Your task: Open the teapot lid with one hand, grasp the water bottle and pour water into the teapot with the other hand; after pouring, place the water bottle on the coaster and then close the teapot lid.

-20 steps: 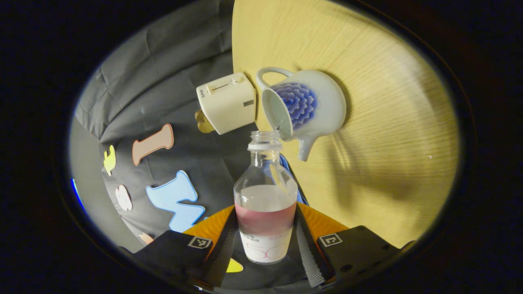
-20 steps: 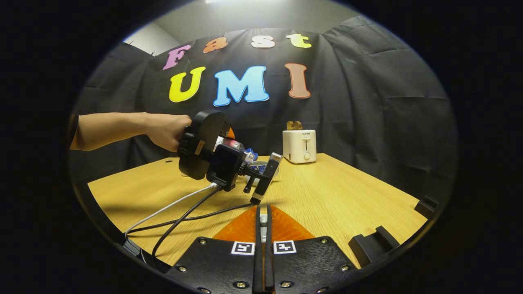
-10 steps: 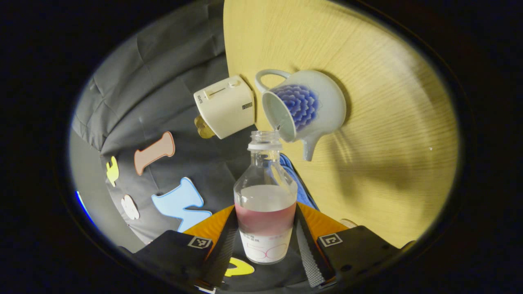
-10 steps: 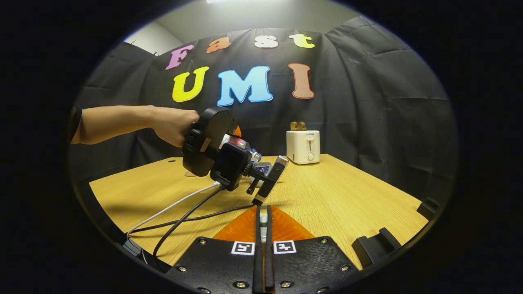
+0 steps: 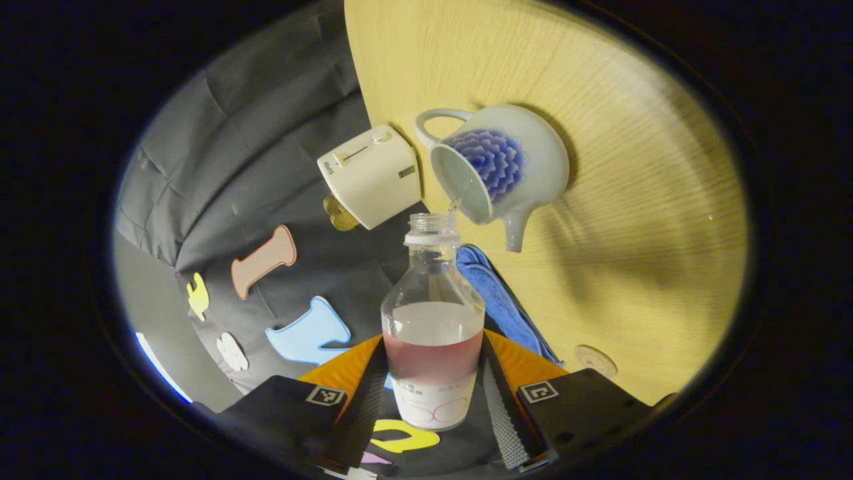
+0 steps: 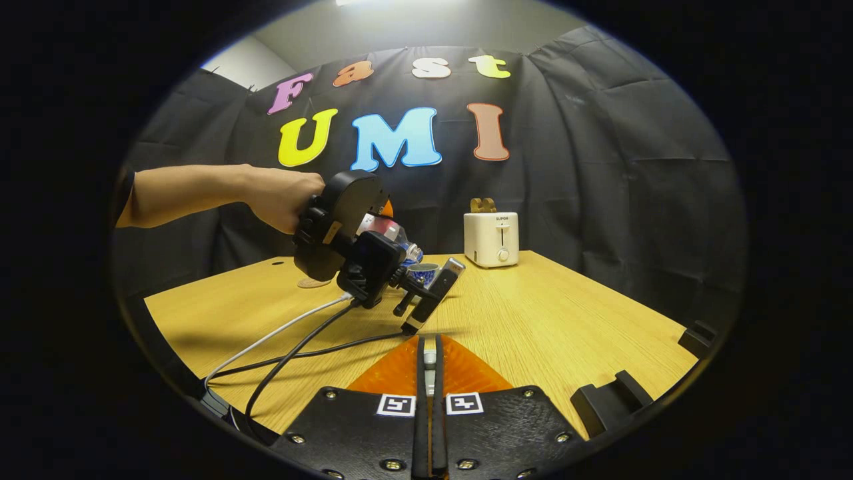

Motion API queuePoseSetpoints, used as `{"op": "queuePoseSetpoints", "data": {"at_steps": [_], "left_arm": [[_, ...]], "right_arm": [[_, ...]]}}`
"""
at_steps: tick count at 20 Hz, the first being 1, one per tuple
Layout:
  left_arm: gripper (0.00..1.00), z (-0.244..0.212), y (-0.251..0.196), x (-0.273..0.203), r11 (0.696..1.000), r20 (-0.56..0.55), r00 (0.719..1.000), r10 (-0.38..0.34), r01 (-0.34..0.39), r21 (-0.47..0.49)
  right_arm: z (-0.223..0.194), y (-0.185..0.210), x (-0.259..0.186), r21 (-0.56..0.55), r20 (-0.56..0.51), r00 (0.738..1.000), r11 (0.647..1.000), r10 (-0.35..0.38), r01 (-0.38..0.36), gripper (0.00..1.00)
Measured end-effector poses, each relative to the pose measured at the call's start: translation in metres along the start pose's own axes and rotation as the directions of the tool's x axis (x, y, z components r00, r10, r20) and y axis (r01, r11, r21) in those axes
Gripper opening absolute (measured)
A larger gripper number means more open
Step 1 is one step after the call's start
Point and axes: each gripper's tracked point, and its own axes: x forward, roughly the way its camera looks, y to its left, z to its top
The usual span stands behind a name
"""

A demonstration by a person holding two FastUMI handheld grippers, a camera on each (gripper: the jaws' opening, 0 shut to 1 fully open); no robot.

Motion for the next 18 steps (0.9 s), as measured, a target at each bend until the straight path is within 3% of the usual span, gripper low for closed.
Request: {"op": "queuePoseSetpoints", "data": {"at_steps": [4, 5, 6, 13, 18], "left_arm": [[0.86, 0.001, 0.003, -0.002, 1.0, 0.0, 1.0, 0.006, -0.006, 0.007], [0.8, 0.0, 0.004, -0.002, 1.0, -0.001, 1.0, 0.006, -0.006, 0.009], [0.86, 0.0, 0.005, -0.002, 1.0, -0.003, 1.0, 0.007, -0.007, 0.017], [0.86, -0.001, 0.003, 0.002, 0.999, -0.003, 1.0, 0.013, -0.012, 0.035], [0.87, 0.002, -0.005, 0.004, 1.0, 0.021, 1.0, -0.007, 0.007, -0.015]], "right_arm": [[0.001, 0.001, -0.001, -0.001, 0.001, 1.0, 1.0, -0.001, 0.001, 0.02], [0.002, 0.001, -0.003, 0.003, 0.002, 1.0, 1.0, 0.002, -0.002, 0.02], [0.002, 0.0, -0.003, 0.002, 0.004, 1.0, 1.0, 0.0, 0.0, 0.02], [0.001, -0.001, -0.002, -0.001, -0.004, 1.0, 1.0, -0.006, 0.006, 0.02], [-0.002, -0.002, -0.001, -0.005, -0.012, 1.0, 1.0, -0.005, 0.005, 0.03]]}}
